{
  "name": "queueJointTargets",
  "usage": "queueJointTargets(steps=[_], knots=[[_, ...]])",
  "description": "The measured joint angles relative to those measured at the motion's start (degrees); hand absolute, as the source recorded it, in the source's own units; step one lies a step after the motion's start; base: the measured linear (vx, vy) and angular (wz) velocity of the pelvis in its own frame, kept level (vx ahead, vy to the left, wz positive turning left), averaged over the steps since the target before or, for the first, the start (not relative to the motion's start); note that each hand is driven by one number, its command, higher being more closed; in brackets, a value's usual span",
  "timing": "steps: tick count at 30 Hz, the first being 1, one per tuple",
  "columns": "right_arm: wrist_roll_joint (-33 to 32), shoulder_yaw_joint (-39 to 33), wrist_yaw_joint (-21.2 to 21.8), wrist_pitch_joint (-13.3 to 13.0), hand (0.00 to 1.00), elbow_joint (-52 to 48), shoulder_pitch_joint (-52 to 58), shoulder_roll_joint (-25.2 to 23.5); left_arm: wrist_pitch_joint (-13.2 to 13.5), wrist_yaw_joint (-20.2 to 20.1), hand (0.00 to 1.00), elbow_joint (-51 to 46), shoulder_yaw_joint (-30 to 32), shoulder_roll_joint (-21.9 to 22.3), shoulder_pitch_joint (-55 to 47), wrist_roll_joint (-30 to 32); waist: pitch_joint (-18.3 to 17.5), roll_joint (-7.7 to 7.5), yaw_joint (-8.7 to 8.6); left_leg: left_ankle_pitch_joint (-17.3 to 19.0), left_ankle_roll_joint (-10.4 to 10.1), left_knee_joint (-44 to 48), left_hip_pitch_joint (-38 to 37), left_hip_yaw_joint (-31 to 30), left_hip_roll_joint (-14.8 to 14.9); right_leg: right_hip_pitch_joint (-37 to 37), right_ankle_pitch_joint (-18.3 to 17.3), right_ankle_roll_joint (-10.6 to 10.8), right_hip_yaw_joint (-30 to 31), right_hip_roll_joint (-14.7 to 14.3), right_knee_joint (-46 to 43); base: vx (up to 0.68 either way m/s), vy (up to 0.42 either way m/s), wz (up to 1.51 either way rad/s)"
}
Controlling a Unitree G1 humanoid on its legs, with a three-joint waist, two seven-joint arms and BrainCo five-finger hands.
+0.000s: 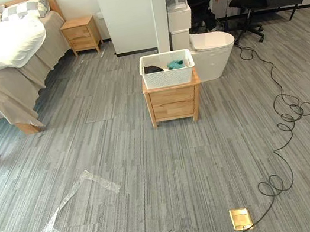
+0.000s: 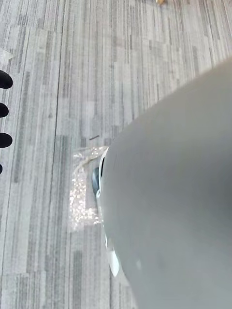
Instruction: Pick up the laundry basket with both hands and put the clothes into the washing machine.
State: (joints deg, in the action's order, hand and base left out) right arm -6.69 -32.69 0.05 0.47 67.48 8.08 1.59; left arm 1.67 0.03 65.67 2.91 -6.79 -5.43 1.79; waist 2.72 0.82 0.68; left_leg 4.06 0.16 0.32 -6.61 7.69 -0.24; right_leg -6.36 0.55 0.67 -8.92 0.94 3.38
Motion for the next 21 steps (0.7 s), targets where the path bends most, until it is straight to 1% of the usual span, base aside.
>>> queueJointTargets(steps=[2,3,13,17,21], knots=[[0.03,-0.76,0.10,-0.04,0.00,0.87,-0.36,-0.05,0.32,0.00,0.00,0.14,0.06,-0.10,0.54,-0.07,0.18,-0.29,0.01,0.01,-0.02,-0.50,-0.68,0.01,0.04,-0.41,-0.56,1.23,-0.49,-0.01,0.02,0.01,-0.005,0.04],[0.16,-2.04,0.16,-0.05,0.00,0.87,-1.41,-0.26,0.44,-0.02,0.00,0.21,0.25,-0.03,1.45,-0.13,1.53,-0.20,0.00,0.02,-0.04,-1.55,-2.08,0.28,0.02,-1.34,-0.81,1.60,-0.28,-0.02,0.15,-0.03,-0.030,-0.07],[0.54,-2.29,0.30,-0.02,0.00,0.89,-1.46,-0.24,0.67,-0.22,0.00,0.26,0.60,0.04,1.61,-0.16,1.57,-0.30,0.05,0.02,-0.04,-2.16,-2.17,0.38,0.11,-1.41,-0.80,1.59,-0.45,-0.20,0.93,-0.01,-0.011,0.00],[0.56,-2.37,0.41,-0.02,0.00,0.89,-1.50,-0.16,0.68,-1.17,0.00,0.30,0.77,-0.10,1.74,-0.16,1.75,-0.51,0.05,0.02,-0.04,-2.35,-2.17,0.41,0.08,-1.45,-0.80,1.59,-0.42,-0.19,0.94,0.00,0.000,0.00],[0.91,-3.60,1.35,0.06,0.00,0.89,-1.64,-0.14,0.69,-1.25,0.00,0.38,1.24,-0.12,1.99,-0.32,2.16,-0.69,0.05,0.03,-0.05,-2.43,-2.12,0.46,0.06,-1.29,-0.80,1.60,-0.39,-0.18,1.00,-0.02,-0.012,0.00]])
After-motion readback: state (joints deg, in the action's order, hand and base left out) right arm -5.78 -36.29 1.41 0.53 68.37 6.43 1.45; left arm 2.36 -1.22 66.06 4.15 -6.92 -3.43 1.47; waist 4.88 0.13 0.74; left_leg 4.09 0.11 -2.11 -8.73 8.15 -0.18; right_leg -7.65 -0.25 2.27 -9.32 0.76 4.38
